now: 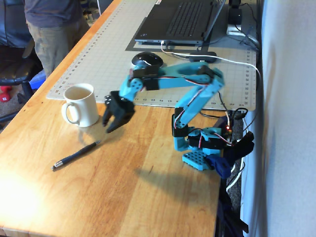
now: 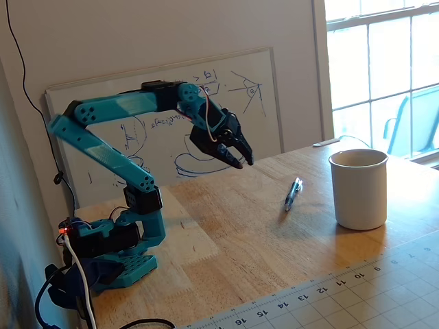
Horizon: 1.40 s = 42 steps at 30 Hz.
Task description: Grasp a pen and put it in a mug.
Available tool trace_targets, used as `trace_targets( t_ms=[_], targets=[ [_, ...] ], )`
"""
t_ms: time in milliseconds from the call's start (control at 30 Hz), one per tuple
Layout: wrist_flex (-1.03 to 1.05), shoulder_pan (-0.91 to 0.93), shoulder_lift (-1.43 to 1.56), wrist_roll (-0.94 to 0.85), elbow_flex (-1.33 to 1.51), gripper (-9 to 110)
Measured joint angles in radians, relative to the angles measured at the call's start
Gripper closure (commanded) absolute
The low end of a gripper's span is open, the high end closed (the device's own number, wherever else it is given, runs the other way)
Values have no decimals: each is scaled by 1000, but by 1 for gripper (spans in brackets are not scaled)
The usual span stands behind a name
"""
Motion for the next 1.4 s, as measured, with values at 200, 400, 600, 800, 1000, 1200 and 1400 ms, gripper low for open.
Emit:
trace_targets(
  t_ms=[200, 400, 600, 800, 1000, 1200, 1400],
  targets=[
    [-156, -55, -282, 218, -160, 92],
    [-261, -86, -500, 360, -310, 92],
    [-310, -86, -681, 383, -457, 87],
    [-311, -86, -841, 383, -574, 80],
    [-311, -86, -940, 383, -646, 78],
    [-311, -49, -994, 383, -675, 78],
    [-311, -37, -1055, 383, -675, 78]
  ],
)
